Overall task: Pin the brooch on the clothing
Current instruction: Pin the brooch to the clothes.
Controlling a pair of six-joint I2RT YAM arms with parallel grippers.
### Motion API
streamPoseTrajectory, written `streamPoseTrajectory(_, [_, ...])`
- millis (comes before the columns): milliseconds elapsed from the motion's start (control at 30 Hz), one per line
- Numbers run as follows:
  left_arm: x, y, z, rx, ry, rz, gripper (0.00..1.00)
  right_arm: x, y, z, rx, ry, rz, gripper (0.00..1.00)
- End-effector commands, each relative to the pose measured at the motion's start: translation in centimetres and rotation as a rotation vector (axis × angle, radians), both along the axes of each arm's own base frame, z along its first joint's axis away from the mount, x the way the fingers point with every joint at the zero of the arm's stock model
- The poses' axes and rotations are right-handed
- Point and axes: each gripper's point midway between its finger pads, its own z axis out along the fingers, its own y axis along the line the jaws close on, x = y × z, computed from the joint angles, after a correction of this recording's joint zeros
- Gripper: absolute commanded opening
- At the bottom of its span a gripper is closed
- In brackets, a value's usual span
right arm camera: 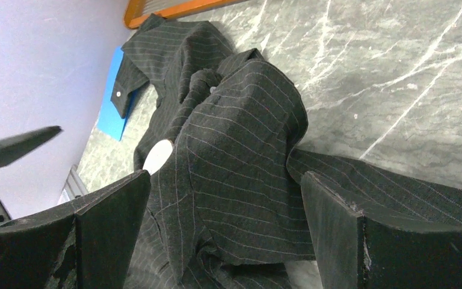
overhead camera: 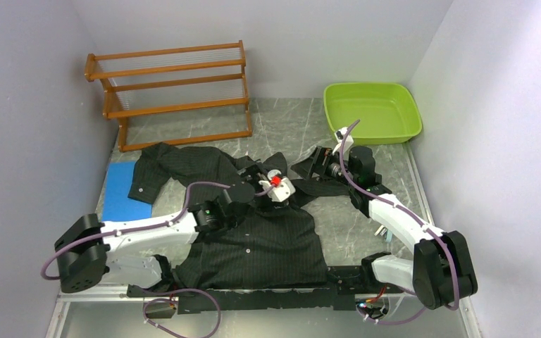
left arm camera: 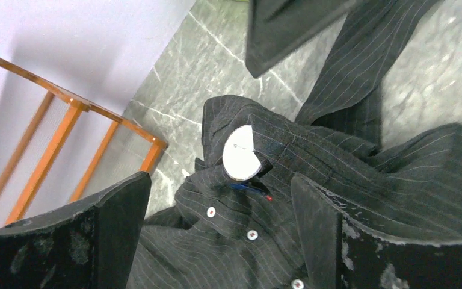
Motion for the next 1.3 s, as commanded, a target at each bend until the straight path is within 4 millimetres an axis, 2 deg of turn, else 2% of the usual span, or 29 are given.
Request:
streamPoseTrajectory(0, [-0.4, 0.4, 4.7, -0.251, 0.092, 0.009, 0.93, -0.3, 0.3, 1.0, 0.018, -0.047, 0.035, 1.00])
streamPoseTrajectory(167, [0.8, 1.8, 5.2, -0.484, 0.416, 0.059, 0.94, -0.5, 0.5, 1.1, 0.020, -0.049, 0.051, 0.99])
streamPoseTrajectory(267, [1.8, 3.1, 4.2, -0.599, 0.623, 0.134, 0.94, -0.7, 0.7, 1.2, 0.020, -0.059, 0.071, 0.99])
streamPoseTrajectory(400, [2.5, 3.2, 2.6, -0.766, 0.925, 0.179, 0.91, -1.3, 1.3, 2.2, 0.027, -0.099, 0.123, 0.95])
streamPoseTrajectory(467, [1.9, 2.4, 2.4, -0.844, 1.080, 0.101, 0.86, -1.6, 1.8, 2.9, 0.020, -0.130, 0.162, 0.89])
streamPoseTrajectory(600, [1.8, 1.3, 3.3, -0.982, 1.232, -0.067, 0.71, -2.6, 3.6, 4.1, -0.033, -0.200, 0.228, 0.67])
streamPoseTrajectory(667, [1.8, 0.9, 3.2, -0.994, 1.264, -0.108, 0.65, -3.2, 4.6, 4.4, -0.062, -0.226, 0.250, 0.51])
streamPoseTrajectory(767, [2.1, 0.5, 2.3, -0.981, 1.296, -0.113, 0.62, -3.9, 5.7, 4.5, -0.072, -0.245, 0.277, 0.36])
streamPoseTrajectory(967, [3.2, -0.3, 0.4, -0.949, 1.321, -0.116, 0.61, -3.8, 6.3, 3.0, -0.076, -0.195, 0.276, 0.22])
streamPoseTrajectory(1067, [3.8, -0.4, -0.4, -0.922, 1.319, -0.096, 0.61, -3.4, 6.3, 2.2, -0.084, -0.165, 0.262, 0.18])
streamPoseTrajectory(1167, [4.2, -0.8, -0.2, -0.927, 1.304, -0.129, 0.62, -3.2, 6.4, 1.5, -0.092, -0.146, 0.258, 0.18])
streamPoseTrajectory(1267, [4.4, -1.1, 0.3, -0.941, 1.294, -0.163, 0.58, -3.1, 6.5, 1.0, -0.097, -0.132, 0.265, 0.17])
